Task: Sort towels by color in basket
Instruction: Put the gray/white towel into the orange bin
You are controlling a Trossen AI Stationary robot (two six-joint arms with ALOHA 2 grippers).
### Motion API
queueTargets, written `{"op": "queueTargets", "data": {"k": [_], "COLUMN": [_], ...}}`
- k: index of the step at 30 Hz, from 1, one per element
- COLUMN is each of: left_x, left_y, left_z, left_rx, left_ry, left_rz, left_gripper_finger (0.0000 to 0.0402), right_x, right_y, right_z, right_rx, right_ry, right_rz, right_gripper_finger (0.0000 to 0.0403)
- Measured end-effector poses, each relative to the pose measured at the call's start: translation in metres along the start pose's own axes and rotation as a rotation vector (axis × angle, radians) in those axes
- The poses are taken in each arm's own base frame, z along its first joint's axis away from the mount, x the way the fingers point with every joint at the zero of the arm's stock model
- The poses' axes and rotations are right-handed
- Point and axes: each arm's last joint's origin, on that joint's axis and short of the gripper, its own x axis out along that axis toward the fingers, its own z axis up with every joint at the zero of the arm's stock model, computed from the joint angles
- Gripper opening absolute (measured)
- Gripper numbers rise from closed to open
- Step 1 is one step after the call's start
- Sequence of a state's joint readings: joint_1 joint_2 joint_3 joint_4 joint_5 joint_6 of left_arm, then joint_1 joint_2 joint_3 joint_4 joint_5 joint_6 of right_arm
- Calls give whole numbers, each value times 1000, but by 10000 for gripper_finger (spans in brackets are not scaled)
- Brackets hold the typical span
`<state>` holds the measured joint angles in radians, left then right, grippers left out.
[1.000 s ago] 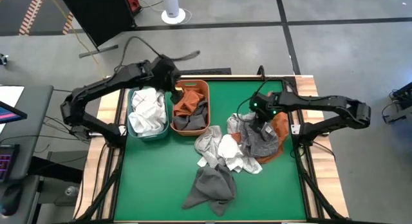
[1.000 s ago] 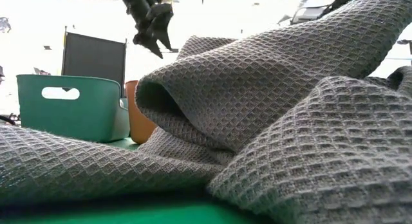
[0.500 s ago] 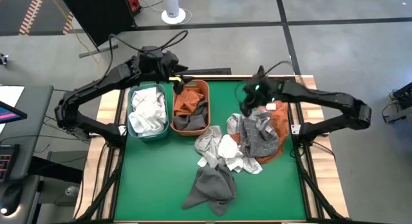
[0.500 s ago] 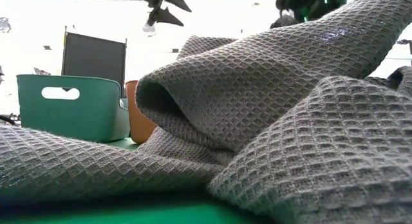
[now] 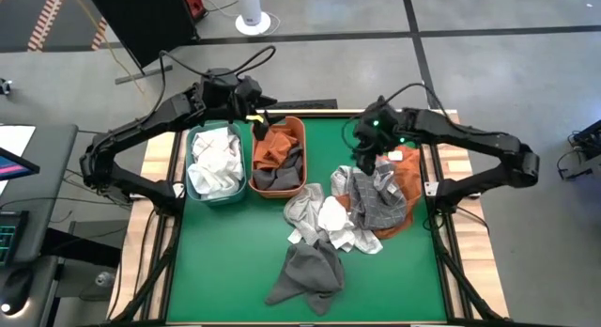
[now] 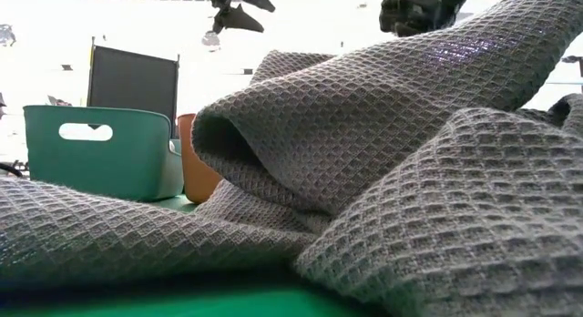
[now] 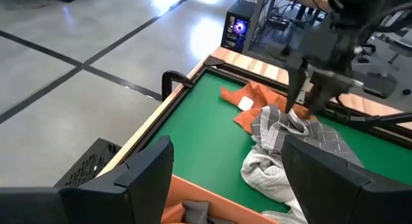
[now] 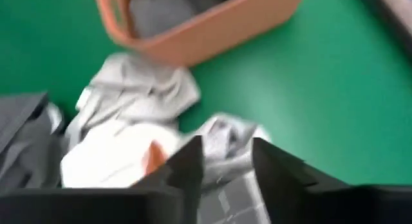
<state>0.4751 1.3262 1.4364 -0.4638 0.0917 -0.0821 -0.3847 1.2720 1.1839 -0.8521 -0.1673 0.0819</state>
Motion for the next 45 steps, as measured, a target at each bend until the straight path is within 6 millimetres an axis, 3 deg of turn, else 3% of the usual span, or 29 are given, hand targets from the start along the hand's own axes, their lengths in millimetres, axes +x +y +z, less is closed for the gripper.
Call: {"op": "queueTargets", "data": {"k": [7,13,17,21,24,26,29,30,36,39,45], "left_x": [0,0,0,-1,-1,-3,-5,-6,-7,-6,17], "left_y": [0,0,1,1,1,1,1,2,2,1,-9], "left_z": [0,-2,-7,-10,-12,-12,-10,-10,-8,-4,3], "left_rx": [7,9,5,25,29,30,44,46,49,36,-12], "left_ry": [1,19,68,106,121,121,111,110,90,46,-57], "left_rz": [0,2,6,8,9,10,19,24,29,21,-92], "left_gripper_finger": [277,277,277,277,277,277,277,277,277,277,277], "right_x": [44,95,116,130,136,136,132,128,78,38,-43], "right_y": [-9,-27,-34,-39,-41,-41,-40,-40,-37,-34,-25], "right_z": [-7,-19,-35,-48,-55,-55,-52,-49,-19,5,45], "right_rx": [66,59,29,-32,-35,-36,-50,-53,0,47,93], "right_ry": [255,507,730,810,844,842,808,793,585,368,-150], "right_rz": [1,-20,-34,-47,-47,-49,-49,-50,-84,-63,-32], "right_gripper_finger": [282,309,293,259,205,147,45,29,33,29,29]}}
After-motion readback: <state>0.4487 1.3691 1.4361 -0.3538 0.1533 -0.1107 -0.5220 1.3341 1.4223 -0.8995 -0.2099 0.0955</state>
